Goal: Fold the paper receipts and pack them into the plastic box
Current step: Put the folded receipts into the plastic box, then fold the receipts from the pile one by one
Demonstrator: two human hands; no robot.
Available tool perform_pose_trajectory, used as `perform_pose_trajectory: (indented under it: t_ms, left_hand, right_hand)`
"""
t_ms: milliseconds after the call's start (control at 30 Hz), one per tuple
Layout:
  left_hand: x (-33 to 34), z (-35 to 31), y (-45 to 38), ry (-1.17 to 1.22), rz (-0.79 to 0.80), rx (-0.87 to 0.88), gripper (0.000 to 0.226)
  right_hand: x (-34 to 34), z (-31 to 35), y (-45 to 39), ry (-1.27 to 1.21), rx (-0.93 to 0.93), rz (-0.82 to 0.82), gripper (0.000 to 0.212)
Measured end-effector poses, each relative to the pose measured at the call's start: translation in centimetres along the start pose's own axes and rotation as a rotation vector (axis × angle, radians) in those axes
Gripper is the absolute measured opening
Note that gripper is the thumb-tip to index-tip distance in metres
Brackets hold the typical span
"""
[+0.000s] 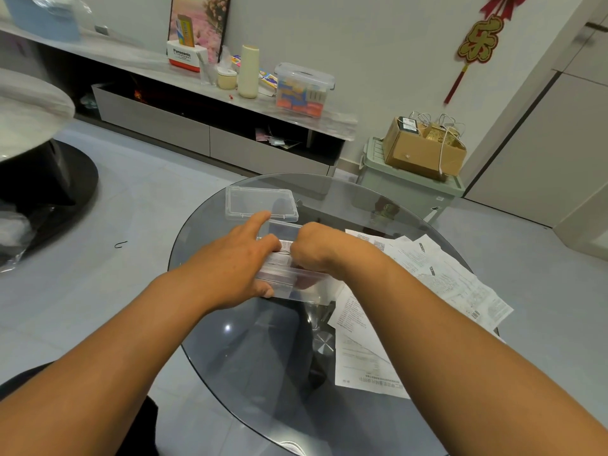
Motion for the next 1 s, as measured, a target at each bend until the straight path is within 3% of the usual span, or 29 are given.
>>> perform_pose_trajectory:
  t_ms: [200,333,400,533,600,667,800,1000]
  left_hand:
    - [-0.1,0.0,0.0,0.022,-0.016,-0.007,0.06]
    - [0.0,-0.1,0.0,0.017,-0.019,-0.017,0.062]
    - [-0.2,0.2,0.1,0.012,-0.025,-0.038,0.065]
    - [-0.9,2.0,0.3,-0.046,-0.039,-0.134,0.073]
    - [-1.0,3.2,0.2,-0.063,-0.083,-0.172,0.08]
    - [-0.8,3.9,0.0,-0.086,-0.138,-0.187,0.087]
    - [-0.5,3.4,-0.7,-0.22,-0.251,-0.153,0.095]
    - [0.5,1.9,-2.0,-0.273,-0.349,-0.152,0.094]
  right_hand:
    - [0.2,-0.4,-0.2,-0.198,0.039,0.04,0.027]
    - [0.5,-0.8,0.0,-0.327,0.111,0.035,0.013]
    - [-0.1,-0.6,0.0,-0.238,0.035,-0.053,0.019]
    - [-3.4,-3.0,1.3,-0.585,-0.12,-0.316,0.029]
    - [-4.4,-6.1,2.5,-0.635,-0.145,-0.424,0.032]
    - [-3.4,-9.6,2.7,-0.532,-0.115,-0.386,0.034]
    - [1.4,-15.0,3.0,-0.272,0.022,-0.134,0.052]
    - [5.4,-14.5,5.8,0.048,-0.073,-0.028,0.087]
Point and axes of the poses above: each hand's wrist, its own y-axis away from the middle knuckle, its own x-axis out of the palm, z = x × y, the point moved 5 cm from there along -y, towards the middle knuckle, and after that the axes turned 9 degrees about x, right-handed, at the moved point
